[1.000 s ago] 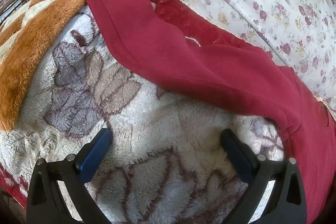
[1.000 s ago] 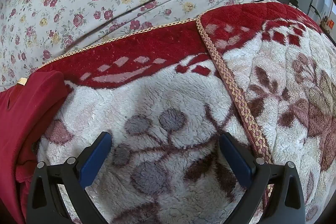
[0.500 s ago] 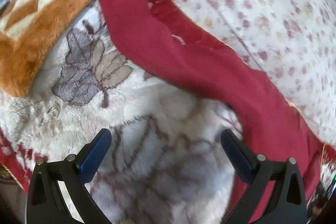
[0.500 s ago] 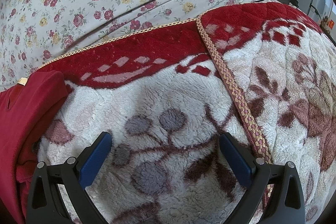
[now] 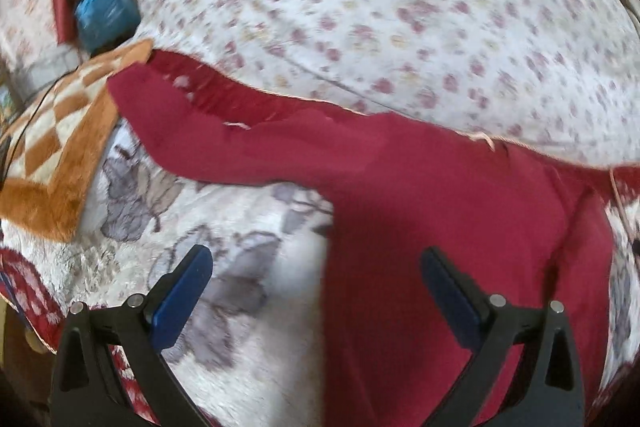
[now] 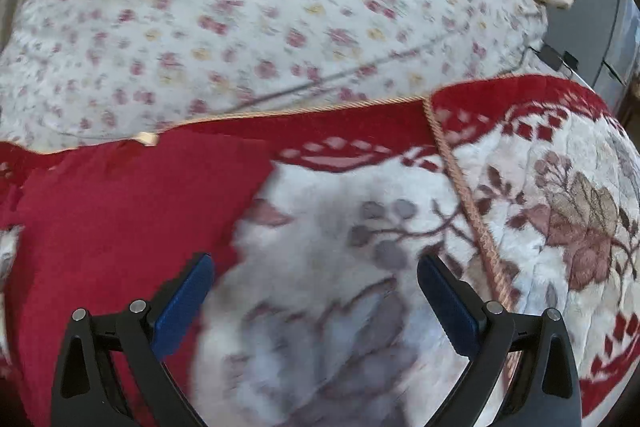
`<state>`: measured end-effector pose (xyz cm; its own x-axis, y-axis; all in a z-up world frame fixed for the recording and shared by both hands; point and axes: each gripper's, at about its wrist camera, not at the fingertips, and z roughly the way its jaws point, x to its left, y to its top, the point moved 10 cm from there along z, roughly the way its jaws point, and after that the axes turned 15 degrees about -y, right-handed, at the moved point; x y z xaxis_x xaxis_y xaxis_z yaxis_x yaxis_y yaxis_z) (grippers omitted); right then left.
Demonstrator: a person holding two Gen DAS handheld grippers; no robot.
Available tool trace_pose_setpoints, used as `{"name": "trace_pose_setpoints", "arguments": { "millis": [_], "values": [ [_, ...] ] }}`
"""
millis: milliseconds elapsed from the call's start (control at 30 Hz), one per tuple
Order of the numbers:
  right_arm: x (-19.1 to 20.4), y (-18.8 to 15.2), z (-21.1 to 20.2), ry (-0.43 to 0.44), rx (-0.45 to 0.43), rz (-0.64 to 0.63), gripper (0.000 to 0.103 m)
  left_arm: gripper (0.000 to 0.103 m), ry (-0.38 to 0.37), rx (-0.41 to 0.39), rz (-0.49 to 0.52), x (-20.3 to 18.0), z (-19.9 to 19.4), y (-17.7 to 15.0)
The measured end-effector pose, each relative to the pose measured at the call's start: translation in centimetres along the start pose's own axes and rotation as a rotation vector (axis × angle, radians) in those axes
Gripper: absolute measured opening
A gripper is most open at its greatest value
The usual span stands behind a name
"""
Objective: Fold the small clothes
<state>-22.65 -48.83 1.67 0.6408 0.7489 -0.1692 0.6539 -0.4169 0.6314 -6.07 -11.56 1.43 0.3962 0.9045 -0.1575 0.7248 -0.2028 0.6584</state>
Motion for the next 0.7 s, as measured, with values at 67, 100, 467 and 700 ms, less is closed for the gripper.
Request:
{"name": "trace_pose_setpoints", "arguments": {
  "millis": [67,100,467,700],
  "values": [
    [1.9,0.1,-1.0,0.036,0.001,-0.002,0.103,0.103,-0.002,0.004,0.035,-1.4,0.3,-0.1],
    [2.8,0.0,-1.5,0.045,0.006,-0.007,0.103,0.103,-0.007,0.009,0.053,-2.0,0.3,-0.1],
    [14.5,-0.7,-5.1,0.195,0.041,-0.074,0.103,0.103,-0.046,0.007,0.053,-2.4,0.9,0.1],
    [17.3,-1.0,-5.4,0.169,-0.012,-0.102,0.103,0.103,-0.025,-0.011,0.035,-1.4,1.0,0.6]
  ]
}}
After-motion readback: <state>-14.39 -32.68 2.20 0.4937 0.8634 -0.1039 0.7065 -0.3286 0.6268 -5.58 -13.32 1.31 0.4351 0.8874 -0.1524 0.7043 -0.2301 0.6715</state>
